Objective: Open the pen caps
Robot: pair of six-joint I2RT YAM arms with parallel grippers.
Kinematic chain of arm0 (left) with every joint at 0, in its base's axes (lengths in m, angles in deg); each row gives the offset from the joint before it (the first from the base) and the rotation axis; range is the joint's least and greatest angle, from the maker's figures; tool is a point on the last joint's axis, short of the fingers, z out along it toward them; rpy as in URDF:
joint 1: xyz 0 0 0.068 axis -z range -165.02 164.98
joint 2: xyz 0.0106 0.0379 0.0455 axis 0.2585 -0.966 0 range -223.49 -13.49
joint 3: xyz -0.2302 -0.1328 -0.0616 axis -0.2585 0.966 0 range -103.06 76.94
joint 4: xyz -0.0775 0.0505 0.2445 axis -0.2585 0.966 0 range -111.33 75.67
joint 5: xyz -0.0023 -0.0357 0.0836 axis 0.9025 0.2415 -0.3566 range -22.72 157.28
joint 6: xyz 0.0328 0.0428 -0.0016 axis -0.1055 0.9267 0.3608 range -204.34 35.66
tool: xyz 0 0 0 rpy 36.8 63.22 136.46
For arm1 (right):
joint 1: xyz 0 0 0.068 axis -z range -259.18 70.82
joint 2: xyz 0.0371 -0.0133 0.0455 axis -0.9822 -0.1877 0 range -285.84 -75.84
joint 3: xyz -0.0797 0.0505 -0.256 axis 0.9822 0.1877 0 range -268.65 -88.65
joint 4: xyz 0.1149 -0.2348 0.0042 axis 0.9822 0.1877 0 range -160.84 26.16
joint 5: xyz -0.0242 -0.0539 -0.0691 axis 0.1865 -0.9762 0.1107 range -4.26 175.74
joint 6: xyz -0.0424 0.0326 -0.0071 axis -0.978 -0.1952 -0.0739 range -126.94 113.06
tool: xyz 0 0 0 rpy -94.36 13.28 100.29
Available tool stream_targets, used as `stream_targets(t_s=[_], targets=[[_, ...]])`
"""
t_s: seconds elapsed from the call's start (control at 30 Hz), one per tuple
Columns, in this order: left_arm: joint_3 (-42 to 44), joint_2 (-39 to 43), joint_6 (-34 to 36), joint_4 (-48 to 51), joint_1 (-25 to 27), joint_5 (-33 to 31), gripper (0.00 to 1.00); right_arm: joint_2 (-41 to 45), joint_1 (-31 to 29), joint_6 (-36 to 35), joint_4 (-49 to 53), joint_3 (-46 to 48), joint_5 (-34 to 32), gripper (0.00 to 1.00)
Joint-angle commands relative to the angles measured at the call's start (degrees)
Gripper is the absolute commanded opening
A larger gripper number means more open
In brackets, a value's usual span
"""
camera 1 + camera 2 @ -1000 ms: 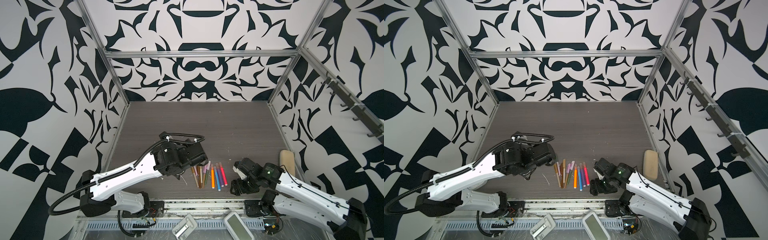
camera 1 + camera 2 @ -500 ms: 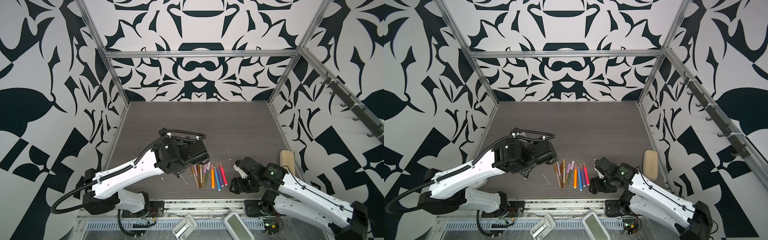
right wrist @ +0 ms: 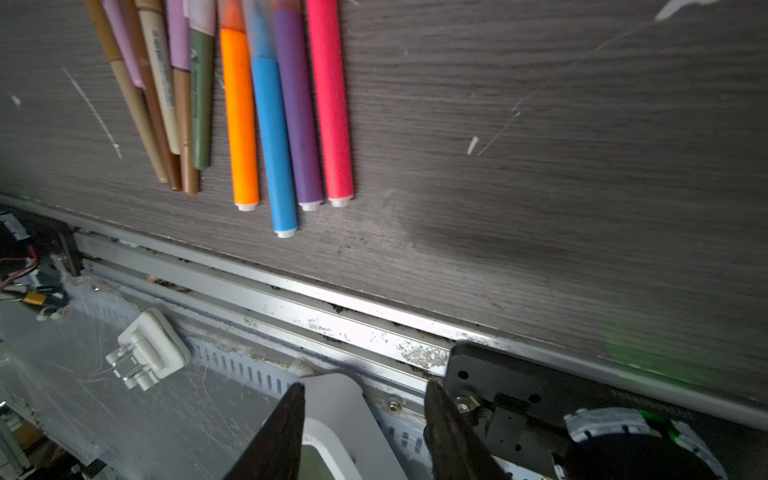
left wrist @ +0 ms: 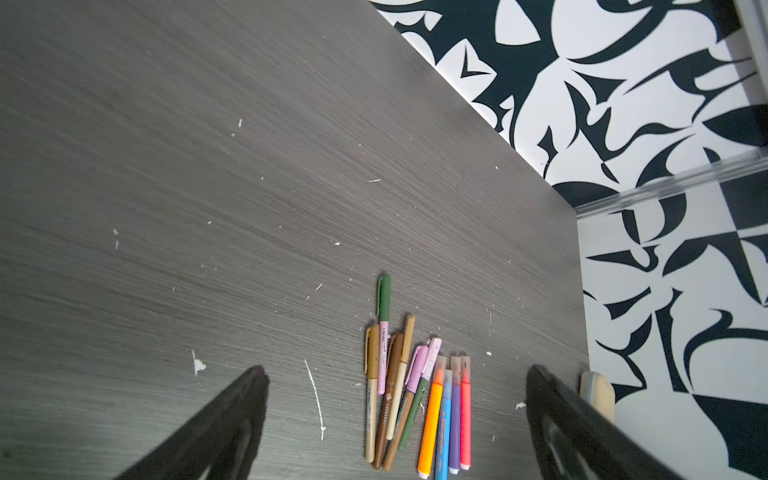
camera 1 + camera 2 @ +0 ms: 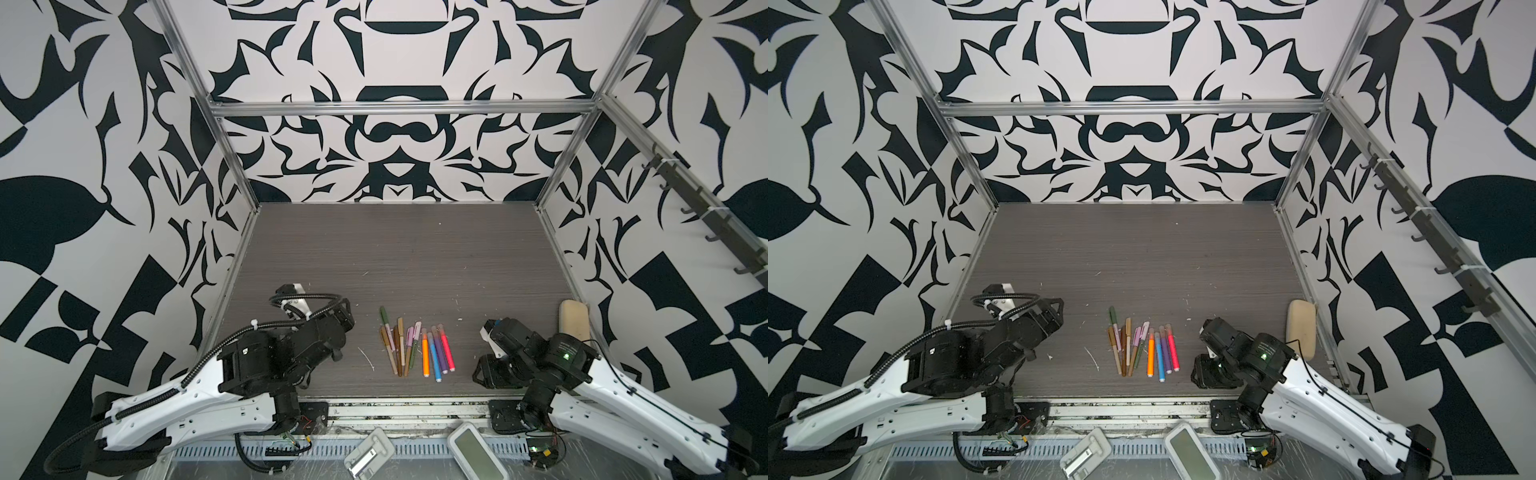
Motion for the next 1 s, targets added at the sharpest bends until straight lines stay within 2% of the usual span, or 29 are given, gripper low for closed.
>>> stream_targets(t_s=[0.0,0.13,0.17,0.27,0.33,0.4,0.47,0.63,0.73,0.83,0.97], targets=[[-7.7,-10.0,9.2,5.7,-0.2,1.6,0.99,-4.5,-0.1,2.7,-2.2,-0.1,-4.8,0.49],[-6.8,-15.9,24.1,-3.9,-0.1,5.0,0.99,-11.7,0.0,2.4,-9.4,-0.5,-3.8,0.43],[-6.4,-16.0,24.2,-4.5,-0.3,3.8,0.99,-13.9,-0.1,2.2,-11.3,-0.7,-3.0,0.41],[-5.3,-14.8,12.7,0.0,-0.9,-1.1,0.99,-19.4,-0.1,0.6,-13.7,-2.5,-4.6,0.38],[-1.9,-12.3,15.6,-7.0,-3.9,3.1,0.99,-22.9,-0.1,-1.9,-14.3,-4.7,-6.9,0.40],[-0.8,-10.9,15.4,-9.6,-8.0,8.6,0.99,-26.2,-0.1,-4.1,-15.0,-6.5,-8.6,0.42],[-0.2,-11.2,14.4,-9.3,-11.4,12.2,0.99,-30.1,-0.1,-7.0,-16.6,-8.0,-9.4,0.36],[-0.4,-14.7,13.1,-5.7,-19.8,22.8,0.99,-34.5,-0.2,-9.1,-18.9,-9.6,-9.4,0.32],[-2.9,-16.1,14.0,-4.5,-20.7,23.8,0.99,-34.5,-0.2,-9.3,-16.2,-11.3,-11.6,0.32],[-3.3,-18.3,17.3,-7.4,-22.1,26.6,1.00,-34.4,-0.2,-9.6,-14.2,-11.5,-13.6,0.36],[-3.3,-23.5,17.2,-8.9,-26.7,36.3,0.98,-35.0,-0.2,-10.0,-14.6,-11.2,-12.8,0.36]])
